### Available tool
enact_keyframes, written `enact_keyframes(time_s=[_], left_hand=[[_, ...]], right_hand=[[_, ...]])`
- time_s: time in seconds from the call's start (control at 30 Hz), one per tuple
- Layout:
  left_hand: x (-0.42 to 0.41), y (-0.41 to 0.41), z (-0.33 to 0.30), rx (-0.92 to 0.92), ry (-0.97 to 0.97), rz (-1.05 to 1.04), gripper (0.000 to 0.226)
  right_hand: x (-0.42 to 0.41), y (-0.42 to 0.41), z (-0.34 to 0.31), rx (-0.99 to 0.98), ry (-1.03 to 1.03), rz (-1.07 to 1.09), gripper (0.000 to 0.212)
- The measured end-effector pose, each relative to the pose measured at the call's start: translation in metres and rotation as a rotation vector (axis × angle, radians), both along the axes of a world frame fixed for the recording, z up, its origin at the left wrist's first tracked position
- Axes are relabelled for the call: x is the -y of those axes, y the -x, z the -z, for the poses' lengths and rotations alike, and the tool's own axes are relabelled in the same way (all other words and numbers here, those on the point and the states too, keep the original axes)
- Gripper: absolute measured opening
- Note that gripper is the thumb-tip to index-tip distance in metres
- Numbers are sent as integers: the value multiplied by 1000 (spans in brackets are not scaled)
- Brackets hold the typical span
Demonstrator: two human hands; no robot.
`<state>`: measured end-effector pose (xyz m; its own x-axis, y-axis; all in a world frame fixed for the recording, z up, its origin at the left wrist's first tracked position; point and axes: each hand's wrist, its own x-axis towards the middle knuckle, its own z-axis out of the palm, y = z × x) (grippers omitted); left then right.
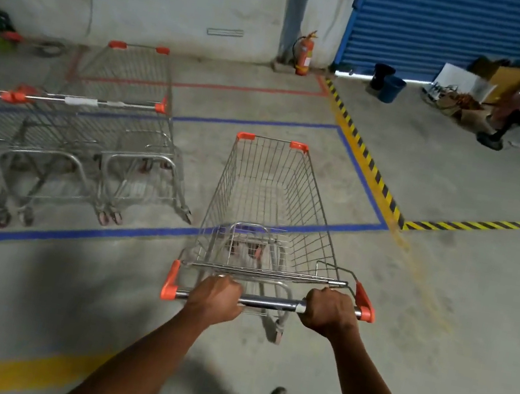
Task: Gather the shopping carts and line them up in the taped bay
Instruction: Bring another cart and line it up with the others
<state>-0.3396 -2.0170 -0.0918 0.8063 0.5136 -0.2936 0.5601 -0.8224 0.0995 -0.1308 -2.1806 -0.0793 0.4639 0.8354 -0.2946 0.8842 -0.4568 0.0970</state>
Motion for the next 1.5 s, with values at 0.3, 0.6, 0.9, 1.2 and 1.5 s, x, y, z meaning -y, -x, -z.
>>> enact_keyframes(time_s=[0.3,0.6,0.9,1.2,1.5], left_hand=[[-98,-95,-6,2,38,-128,35],[-199,-176,-2,-60,54,-221,43],[-315,-243,3,-35,21,-249,43],[-434,-290,4,-55,-18,-204,41],[-519,-314,4,-51,3,-202,39]], right_hand=[[-116,-110,-2,-29,-73,-88,39],[-225,-195,2,-12,-100,-180,43],[-347,-267,5,-27,-113,-182,36],[-464,-312,9,3,-104,-140,32],[-548,-337,9,-31,-74,-140,27]])
